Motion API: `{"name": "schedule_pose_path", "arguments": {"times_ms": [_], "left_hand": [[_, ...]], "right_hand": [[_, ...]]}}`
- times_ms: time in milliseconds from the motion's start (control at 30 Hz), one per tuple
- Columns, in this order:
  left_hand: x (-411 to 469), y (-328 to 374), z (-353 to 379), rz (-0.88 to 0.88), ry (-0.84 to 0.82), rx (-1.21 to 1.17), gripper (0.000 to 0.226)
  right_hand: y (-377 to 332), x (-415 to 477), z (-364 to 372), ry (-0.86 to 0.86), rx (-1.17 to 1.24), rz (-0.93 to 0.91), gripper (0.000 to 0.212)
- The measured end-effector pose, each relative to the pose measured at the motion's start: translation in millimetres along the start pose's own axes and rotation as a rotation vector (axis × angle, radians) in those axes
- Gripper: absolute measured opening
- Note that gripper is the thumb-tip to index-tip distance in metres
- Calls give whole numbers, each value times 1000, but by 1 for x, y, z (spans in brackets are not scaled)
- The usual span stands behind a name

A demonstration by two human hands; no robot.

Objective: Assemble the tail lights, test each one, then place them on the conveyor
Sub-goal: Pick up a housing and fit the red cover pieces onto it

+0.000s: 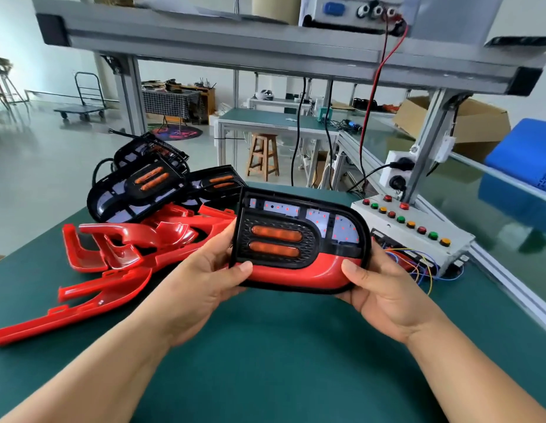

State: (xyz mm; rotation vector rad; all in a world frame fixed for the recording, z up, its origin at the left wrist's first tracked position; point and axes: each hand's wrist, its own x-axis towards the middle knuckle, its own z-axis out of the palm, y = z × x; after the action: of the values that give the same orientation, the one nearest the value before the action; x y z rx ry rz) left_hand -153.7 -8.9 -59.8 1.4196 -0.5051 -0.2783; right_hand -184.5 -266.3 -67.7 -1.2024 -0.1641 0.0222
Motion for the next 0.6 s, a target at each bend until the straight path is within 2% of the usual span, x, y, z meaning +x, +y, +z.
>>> {"name": "schedule_pose_path", "arguments": {"times_ms": [367,600], "left_hand": [[0,-10,-6,42,33,-46,60],[0,-9,-3,46,36,-89,57]], "right_hand": [[0,0,2,35,-7,-28,45],[0,-1,3,40,-42,-10,53]]}}
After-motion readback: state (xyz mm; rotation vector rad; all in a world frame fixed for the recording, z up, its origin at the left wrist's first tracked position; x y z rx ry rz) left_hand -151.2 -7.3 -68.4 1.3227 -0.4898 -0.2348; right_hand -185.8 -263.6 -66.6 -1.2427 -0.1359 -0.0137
